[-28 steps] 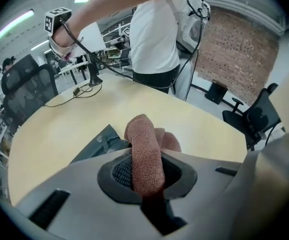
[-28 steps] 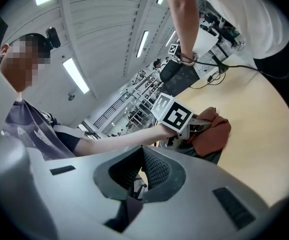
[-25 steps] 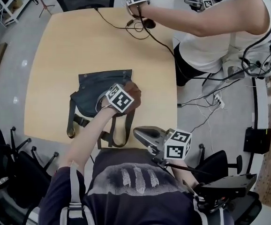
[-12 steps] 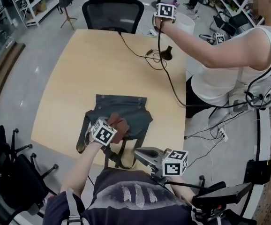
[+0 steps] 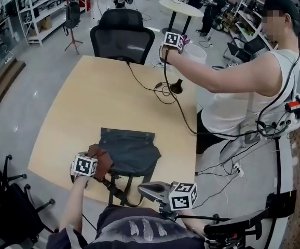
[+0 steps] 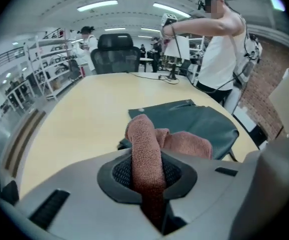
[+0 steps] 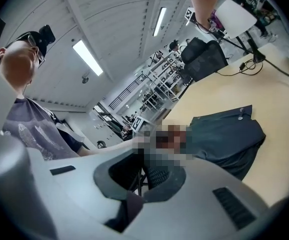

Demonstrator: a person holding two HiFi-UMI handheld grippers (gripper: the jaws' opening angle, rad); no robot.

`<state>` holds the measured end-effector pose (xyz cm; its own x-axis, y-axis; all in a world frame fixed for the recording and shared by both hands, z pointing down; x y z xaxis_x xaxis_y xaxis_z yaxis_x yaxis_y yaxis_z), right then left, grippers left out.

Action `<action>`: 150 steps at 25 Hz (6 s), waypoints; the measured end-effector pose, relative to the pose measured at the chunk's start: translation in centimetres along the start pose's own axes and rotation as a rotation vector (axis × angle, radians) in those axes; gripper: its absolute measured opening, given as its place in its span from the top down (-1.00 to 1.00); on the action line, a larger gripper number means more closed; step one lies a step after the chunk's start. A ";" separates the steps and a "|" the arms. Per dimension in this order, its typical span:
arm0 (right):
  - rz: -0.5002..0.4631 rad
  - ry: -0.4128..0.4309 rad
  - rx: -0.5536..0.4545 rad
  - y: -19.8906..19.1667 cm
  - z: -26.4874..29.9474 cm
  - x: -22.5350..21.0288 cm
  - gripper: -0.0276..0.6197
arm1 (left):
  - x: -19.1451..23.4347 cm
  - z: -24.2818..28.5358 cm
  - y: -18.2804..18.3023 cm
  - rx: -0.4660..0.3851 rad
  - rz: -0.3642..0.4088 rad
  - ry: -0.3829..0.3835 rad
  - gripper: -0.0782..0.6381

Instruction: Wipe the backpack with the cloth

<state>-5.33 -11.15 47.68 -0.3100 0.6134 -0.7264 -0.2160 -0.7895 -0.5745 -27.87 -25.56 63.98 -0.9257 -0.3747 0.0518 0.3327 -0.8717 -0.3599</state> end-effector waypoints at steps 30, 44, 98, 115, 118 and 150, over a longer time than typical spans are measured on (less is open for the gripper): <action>0.067 -0.137 -0.109 -0.8 -3.2 -1.4 0.91 | -6.9 5.4 8.7 0.096 0.280 -0.062 0.63; 0.119 -0.171 -0.203 -2.8 -5.6 -1.9 0.91 | -18.5 8.0 13.4 0.168 0.412 -0.266 0.63; 0.093 -0.153 -0.084 -0.1 -1.2 -1.8 0.91 | 4.9 9.0 10.3 0.079 0.273 0.148 0.63; 0.024 -0.086 -0.043 0.5 1.0 -0.8 0.91 | 5.1 3.2 4.4 0.035 0.106 0.134 0.63; 0.010 -0.091 -0.055 0.3 1.3 -0.9 0.91 | 3.2 3.1 5.0 0.054 0.148 0.166 0.63; 0.170 -0.117 -0.181 -6.7 -7.7 -2.8 0.91 | -29.9 7.9 16.7 0.007 0.425 -0.439 0.63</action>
<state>4.07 -7.42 50.65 -0.4346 0.4573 -0.7759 0.0145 -0.8578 -0.5137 6.84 -31.41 63.81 -0.5518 -0.7839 0.2847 0.6591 -0.6190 -0.4272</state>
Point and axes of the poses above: the fingertips, and each gripper's own axes: z forward along the fingers, x to its left, y out of its top, the point moved 2 cm from there along -z, backward along the fingers, and after that the axes turned 13 degrees about x, right-handed, at the moved point
